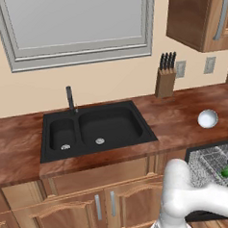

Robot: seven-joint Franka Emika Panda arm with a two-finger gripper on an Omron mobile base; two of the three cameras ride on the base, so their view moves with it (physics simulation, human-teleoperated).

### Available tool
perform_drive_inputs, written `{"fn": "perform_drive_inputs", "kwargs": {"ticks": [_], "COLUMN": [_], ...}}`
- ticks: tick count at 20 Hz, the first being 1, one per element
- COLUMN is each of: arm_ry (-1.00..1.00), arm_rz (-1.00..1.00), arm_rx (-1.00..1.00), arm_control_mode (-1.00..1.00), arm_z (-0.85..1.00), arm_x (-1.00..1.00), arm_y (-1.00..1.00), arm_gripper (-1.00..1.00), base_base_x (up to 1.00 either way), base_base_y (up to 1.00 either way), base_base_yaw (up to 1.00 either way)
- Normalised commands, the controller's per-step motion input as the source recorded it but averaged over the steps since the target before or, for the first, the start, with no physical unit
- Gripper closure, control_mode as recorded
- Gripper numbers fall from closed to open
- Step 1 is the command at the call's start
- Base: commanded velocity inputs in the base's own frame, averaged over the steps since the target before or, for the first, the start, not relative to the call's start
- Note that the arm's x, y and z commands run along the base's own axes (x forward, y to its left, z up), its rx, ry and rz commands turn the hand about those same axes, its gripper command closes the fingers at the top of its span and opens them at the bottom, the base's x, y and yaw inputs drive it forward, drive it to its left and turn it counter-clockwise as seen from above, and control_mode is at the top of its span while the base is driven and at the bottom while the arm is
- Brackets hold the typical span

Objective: Pick up the cup and bowl from the counter, place them in the dishwasher, and close the dishwasher door.

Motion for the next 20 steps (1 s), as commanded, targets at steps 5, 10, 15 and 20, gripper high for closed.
{"fn": "perform_drive_inputs", "kwargs": {"ticks": [5,10,15,20], "arm_ry": [-0.01,-0.02,-0.04,-0.05], "arm_rz": [0.00,0.01,0.04,0.04], "arm_rx": [0.01,0.01,0.00,0.00], "arm_control_mode": [-1.00,-1.00,-1.00,-1.00], "arm_z": [0.00,0.00,0.00,0.06], "arm_x": [-0.03,-0.17,-0.44,-0.56], "arm_y": [-0.48,-0.44,-0.36,-0.17], "arm_gripper": [-1.00,-1.00,-1.00,-1.00], "base_base_x": [0.00,0.00,0.00,0.00], "base_base_y": [0.00,0.00,0.00,0.00], "base_base_yaw": [0.00,0.00,0.00,0.00]}}
